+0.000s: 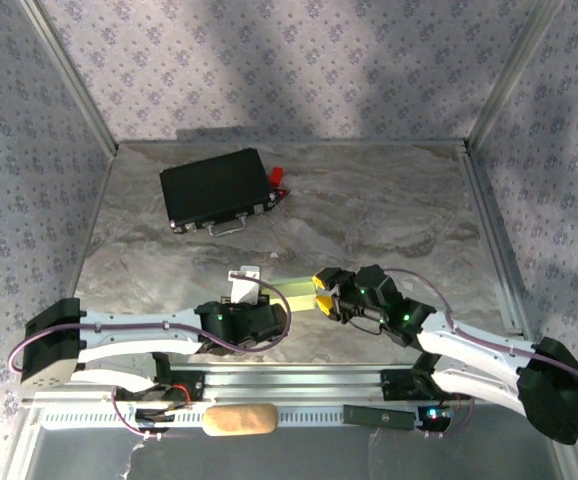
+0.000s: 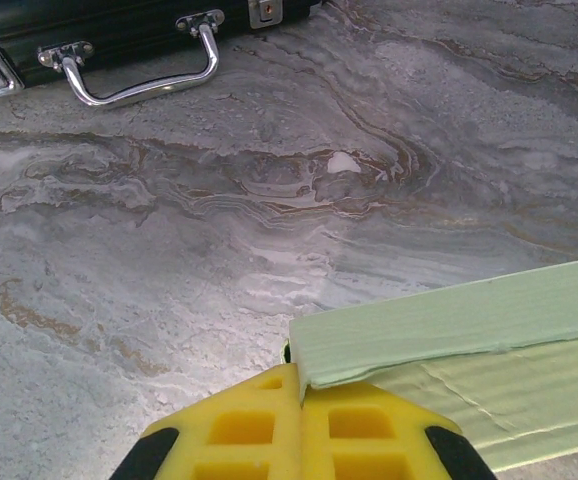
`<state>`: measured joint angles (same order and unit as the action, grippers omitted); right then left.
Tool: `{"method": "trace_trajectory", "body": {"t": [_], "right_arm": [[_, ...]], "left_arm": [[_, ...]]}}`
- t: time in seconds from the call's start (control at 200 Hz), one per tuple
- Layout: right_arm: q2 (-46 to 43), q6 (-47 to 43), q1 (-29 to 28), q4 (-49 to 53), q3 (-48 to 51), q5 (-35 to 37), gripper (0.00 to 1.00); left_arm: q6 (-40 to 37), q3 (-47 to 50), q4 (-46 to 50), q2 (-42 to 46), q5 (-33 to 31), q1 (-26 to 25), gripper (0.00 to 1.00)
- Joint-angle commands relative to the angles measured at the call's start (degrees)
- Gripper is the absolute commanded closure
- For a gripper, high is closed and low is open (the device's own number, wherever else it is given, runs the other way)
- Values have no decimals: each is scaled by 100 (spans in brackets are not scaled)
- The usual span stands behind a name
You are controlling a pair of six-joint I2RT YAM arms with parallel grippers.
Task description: Fold the paper box
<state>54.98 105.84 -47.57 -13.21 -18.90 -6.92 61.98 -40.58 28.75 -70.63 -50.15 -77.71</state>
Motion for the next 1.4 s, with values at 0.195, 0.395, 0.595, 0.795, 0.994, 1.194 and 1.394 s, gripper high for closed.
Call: {"method": "trace_trajectory", "body": {"t": [0.195, 0.395, 0.595, 0.795, 0.994, 1.194, 1.394], "right_arm": [[76, -21, 27, 161, 28, 58, 50], [77, -61, 34, 244, 18, 103, 50], [92, -116, 34, 310, -26, 120, 51], [87, -169, 27, 381, -53, 129, 52], [67, -191, 28, 416, -60, 151, 52], [52, -212, 25, 432, -56, 147, 54], [70, -221, 12, 442, -22, 147, 58]], "left_arm": [[-165, -158, -21, 207, 339, -68, 71], [-151, -109, -163, 819, 829, -150, 54], [151, 96, -81, 1815, 937, -117, 42], [163, 652, -567, 2541, 2226, 1098, 39], [-28, 1096, -1741, 2320, 3582, 2076, 42], [255, 1493, -2273, 1964, 3854, 2097, 51], [364, 1742, -2143, 2303, 3674, 2085, 65]]}}
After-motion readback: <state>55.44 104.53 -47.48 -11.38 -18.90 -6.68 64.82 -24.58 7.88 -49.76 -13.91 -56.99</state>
